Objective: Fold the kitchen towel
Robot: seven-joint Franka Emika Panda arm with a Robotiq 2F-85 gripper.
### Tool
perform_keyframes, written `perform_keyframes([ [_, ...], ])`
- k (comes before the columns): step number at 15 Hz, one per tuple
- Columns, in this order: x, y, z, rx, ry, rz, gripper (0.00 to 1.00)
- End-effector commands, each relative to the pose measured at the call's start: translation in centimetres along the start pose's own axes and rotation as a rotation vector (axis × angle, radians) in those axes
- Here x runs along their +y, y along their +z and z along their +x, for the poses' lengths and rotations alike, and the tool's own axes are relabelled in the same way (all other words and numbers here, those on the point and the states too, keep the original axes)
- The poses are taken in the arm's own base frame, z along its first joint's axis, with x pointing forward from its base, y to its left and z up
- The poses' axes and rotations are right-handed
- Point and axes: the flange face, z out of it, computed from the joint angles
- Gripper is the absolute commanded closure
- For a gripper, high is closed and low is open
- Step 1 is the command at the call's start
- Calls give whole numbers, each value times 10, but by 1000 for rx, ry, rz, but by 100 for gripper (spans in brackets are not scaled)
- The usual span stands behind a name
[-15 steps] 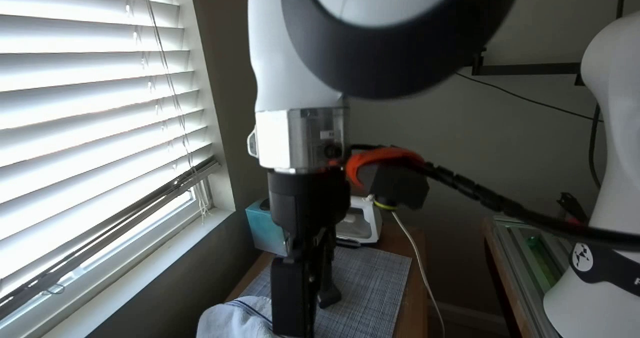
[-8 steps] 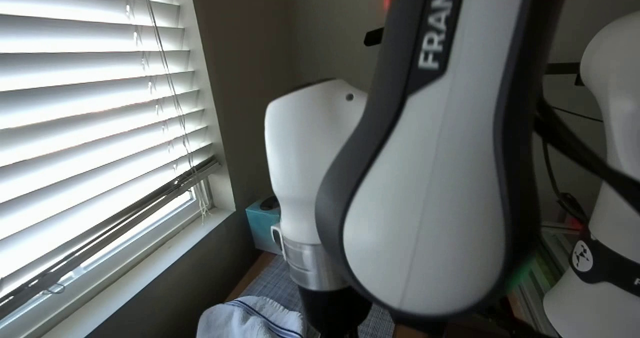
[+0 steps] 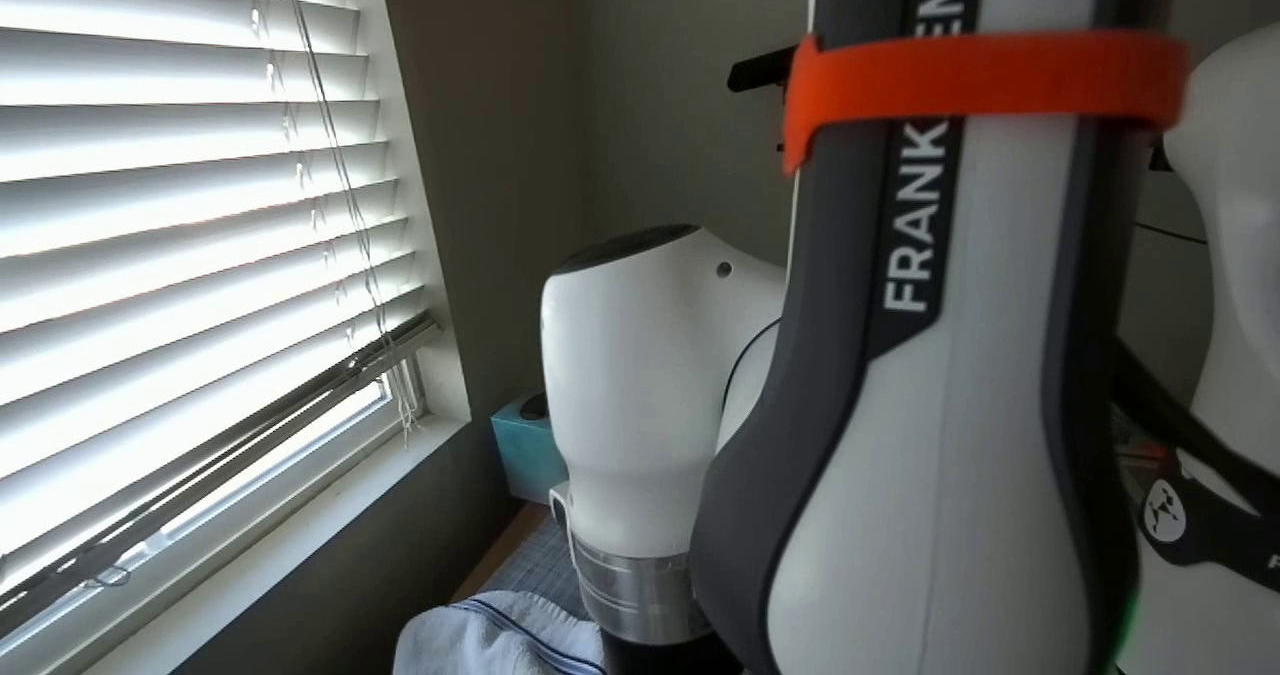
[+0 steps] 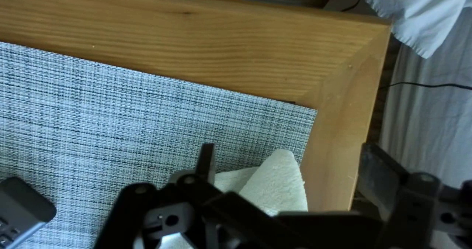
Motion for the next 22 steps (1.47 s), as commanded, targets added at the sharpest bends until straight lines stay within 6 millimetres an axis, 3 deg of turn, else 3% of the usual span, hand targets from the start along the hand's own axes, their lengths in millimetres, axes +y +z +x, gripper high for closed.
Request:
perform_keyframes([
  [1, -6, 10, 8, 41, 67, 29, 0],
  [3, -8, 17, 9, 49, 94, 34, 4],
  [4, -7, 21, 10, 49, 108, 34, 16],
  [5, -6, 25, 10, 50, 120, 30, 18],
  [6, -3, 29, 11, 52, 135, 20, 29],
  [9, -1, 40, 16, 53, 161, 20, 41],
  [10, -2, 43, 17, 50, 163, 20, 40],
  [11, -3, 45, 18, 51, 161, 20, 33],
  [12, -4, 47, 20, 51, 160, 23, 36],
  [14, -6, 51, 24, 51, 160, 24, 27],
  [17, -8, 56, 31, 50, 158, 27, 31],
  [19, -8, 60, 36, 52, 157, 25, 56],
  [22, -6, 67, 42, 49, 160, 19, 75],
])
